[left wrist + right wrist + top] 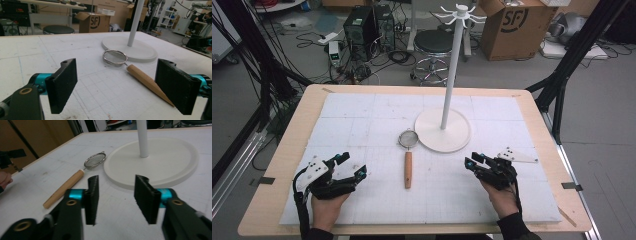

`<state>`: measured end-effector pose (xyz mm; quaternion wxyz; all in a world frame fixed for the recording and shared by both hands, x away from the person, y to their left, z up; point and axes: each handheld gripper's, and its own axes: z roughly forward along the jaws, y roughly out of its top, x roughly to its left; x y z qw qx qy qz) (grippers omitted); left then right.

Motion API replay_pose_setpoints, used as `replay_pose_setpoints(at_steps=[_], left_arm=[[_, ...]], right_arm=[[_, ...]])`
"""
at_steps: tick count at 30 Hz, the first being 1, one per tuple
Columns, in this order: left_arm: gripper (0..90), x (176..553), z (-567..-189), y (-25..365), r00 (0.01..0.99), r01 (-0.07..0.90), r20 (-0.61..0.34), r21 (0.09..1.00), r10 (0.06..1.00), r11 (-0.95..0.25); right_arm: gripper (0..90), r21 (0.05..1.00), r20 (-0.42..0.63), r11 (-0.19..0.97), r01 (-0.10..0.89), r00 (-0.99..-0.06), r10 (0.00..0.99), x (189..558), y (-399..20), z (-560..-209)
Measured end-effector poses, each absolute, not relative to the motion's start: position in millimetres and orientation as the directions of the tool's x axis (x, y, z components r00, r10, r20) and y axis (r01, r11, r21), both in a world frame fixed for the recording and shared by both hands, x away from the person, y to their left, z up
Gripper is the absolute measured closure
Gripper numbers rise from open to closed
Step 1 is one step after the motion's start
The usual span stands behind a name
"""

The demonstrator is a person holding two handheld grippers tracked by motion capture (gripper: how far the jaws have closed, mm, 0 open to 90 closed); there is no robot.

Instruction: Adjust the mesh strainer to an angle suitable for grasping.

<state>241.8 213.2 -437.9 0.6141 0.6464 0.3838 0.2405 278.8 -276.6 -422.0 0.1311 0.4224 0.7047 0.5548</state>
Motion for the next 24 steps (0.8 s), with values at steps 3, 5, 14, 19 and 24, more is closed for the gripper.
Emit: replay_pose_setpoints(at_steps=[3, 5, 14, 19, 24], left_arm=[[19.1, 242, -438, 215, 0.586, 0.200, -0.160, 0.979, 0.794, 0.049], [19.1, 243, -438, 215, 0.585, 0.204, -0.170, 0.977, 0.793, 0.058], [18.7, 243, -436, 213, 0.599, 0.197, -0.140, 0.980, 0.788, 0.024], [18.8, 243, -436, 214, 0.604, 0.199, -0.142, 0.980, 0.784, 0.024], [18.8, 245, -437, 213, 0.615, 0.199, -0.134, 0.980, 0.777, 0.012]], right_arm=[[68.0, 0.887, 0.282, 0.045, 0.460, -0.618, 0.734, 283, -272, -420], [72.4, 0.884, 0.279, 0.061, 0.464, -0.627, 0.728, 285, -268, -418], [89.4, 0.856, 0.322, 0.084, 0.511, -0.653, 0.686, 304, -234, -413], [89.5, 0.833, 0.361, 0.090, 0.545, -0.661, 0.658, 317, -212, -413], [89.7, 0.819, 0.397, 0.077, 0.568, -0.658, 0.640, 330, -196, -414]])
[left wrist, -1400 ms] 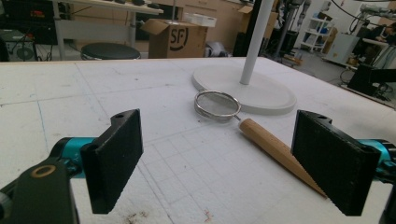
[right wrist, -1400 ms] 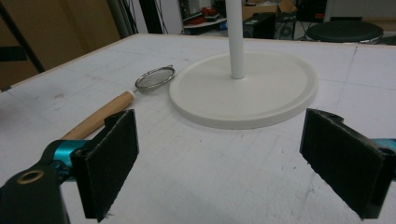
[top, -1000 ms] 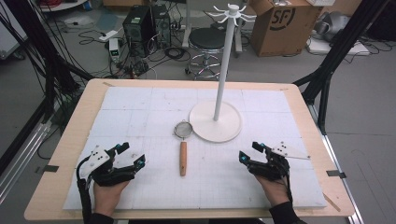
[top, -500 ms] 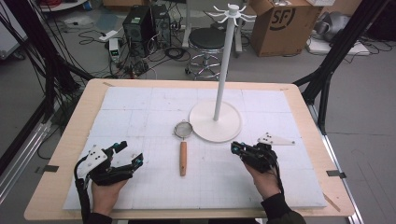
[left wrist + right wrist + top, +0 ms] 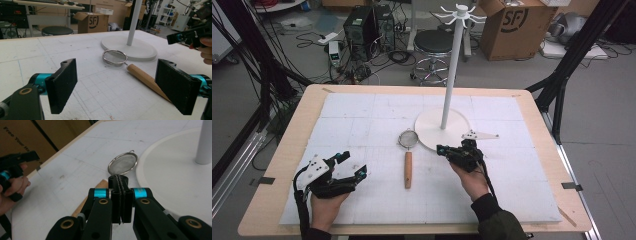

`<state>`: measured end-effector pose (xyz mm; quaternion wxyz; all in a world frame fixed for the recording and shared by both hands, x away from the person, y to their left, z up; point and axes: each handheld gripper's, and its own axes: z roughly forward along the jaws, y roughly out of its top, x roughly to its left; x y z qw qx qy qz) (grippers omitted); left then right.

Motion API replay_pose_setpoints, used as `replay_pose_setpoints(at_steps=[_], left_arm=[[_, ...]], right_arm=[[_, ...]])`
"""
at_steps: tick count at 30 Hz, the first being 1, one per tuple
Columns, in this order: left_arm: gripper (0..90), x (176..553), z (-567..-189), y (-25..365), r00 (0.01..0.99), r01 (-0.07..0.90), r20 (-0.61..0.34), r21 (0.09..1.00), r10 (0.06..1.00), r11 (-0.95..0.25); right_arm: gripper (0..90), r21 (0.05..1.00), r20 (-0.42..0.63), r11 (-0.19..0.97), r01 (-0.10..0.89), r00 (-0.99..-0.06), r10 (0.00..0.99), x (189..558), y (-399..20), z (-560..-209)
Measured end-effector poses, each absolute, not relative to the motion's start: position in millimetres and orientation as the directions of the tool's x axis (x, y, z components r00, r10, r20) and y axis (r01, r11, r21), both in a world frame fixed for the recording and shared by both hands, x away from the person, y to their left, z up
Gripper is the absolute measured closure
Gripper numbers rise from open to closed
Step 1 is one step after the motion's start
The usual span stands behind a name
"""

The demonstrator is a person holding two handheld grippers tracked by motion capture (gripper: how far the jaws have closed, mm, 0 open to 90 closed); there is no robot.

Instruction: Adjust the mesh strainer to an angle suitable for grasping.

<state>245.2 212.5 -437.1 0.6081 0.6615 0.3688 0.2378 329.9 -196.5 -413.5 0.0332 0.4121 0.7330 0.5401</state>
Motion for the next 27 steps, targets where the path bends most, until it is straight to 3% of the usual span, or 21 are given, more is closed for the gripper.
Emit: replay_pose_setpoints(at_steps=[4, 27], left_arm=[[18.7, 250, -441, 216, 0.626, 0.221, -0.141, 0.975, 0.767, -0.001], [19.3, 248, -440, 222, 0.601, 0.210, -0.190, 0.975, 0.776, 0.076]], right_arm=[[89.7, 0.784, 0.459, 0.057, 0.618, -0.640, 0.616, 341, -187, -417], [90.0, 0.682, 0.484, 0.139, 0.718, -0.586, 0.650, 374, -140, -452]])
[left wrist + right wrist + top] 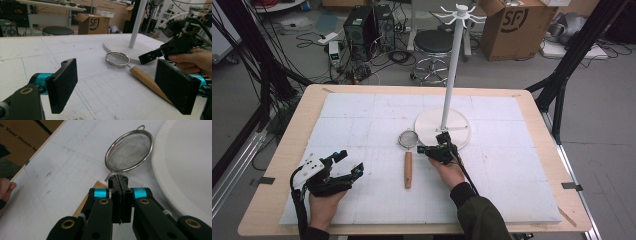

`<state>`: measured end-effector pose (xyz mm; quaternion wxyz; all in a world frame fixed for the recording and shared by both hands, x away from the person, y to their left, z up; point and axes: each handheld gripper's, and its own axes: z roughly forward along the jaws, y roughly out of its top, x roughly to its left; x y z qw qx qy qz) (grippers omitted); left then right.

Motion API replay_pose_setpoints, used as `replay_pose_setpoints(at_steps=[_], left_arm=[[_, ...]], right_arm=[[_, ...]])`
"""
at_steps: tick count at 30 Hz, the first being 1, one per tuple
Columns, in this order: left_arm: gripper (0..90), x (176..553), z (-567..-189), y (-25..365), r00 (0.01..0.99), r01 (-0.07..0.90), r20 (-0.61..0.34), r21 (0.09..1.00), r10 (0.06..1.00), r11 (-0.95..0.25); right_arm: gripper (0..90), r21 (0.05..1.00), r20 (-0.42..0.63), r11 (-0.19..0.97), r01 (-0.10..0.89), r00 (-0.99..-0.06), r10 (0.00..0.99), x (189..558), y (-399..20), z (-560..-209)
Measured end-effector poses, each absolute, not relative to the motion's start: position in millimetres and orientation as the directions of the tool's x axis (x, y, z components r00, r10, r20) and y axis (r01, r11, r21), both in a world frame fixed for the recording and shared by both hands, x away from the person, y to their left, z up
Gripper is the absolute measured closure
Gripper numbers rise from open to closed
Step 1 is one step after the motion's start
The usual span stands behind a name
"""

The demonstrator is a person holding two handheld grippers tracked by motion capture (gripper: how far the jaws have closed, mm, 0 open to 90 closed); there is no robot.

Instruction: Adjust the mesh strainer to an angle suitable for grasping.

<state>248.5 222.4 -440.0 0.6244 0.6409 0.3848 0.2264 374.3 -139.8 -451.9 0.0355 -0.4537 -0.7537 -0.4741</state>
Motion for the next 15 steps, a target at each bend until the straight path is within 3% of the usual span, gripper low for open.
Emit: replay_pose_setpoints(at_steps=[15], left_arm=[[19.6, 248, -440, 224, 0.595, 0.204, -0.189, 0.976, 0.781, 0.081]], right_arm=[[90.0, 0.650, 0.463, 0.202, 0.732, -0.593, 0.658, 382, -116, -459]])
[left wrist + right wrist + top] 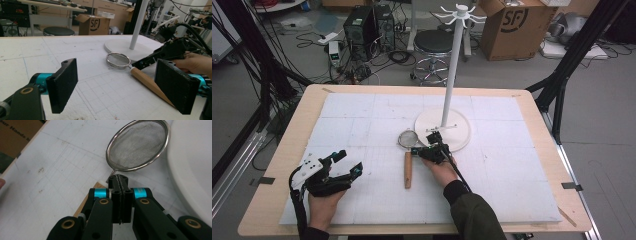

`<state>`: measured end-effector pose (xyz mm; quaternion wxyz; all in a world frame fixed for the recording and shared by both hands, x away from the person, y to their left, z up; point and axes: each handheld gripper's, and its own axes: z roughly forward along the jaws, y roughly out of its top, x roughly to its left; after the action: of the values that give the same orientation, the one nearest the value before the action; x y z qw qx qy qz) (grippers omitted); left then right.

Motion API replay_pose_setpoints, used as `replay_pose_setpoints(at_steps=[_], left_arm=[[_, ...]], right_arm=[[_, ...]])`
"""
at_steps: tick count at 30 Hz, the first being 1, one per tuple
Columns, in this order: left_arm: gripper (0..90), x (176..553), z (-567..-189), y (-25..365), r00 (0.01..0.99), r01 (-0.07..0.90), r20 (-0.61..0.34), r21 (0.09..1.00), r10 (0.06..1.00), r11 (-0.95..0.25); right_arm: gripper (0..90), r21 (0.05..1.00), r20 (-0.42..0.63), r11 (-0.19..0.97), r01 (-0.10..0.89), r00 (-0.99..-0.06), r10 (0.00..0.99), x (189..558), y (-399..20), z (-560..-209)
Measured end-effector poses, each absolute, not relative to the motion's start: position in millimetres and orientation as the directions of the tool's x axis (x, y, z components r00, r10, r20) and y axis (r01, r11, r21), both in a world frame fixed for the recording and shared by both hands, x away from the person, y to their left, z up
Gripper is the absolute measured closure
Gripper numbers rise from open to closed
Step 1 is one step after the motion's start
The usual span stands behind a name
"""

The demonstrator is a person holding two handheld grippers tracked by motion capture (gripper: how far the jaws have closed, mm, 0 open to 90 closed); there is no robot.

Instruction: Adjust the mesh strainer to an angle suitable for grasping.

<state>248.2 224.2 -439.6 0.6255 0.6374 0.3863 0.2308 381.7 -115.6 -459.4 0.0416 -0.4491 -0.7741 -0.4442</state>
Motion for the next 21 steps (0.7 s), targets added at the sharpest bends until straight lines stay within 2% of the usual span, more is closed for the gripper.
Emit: replay_pose_setpoints(at_steps=[21], left_arm=[[19.7, 246, -440, 220, 0.602, 0.214, -0.185, 0.975, 0.777, 0.066]], right_arm=[[90.0, 0.649, 0.463, 0.220, 0.728, -0.607, 0.645, 383, -101, -460]])
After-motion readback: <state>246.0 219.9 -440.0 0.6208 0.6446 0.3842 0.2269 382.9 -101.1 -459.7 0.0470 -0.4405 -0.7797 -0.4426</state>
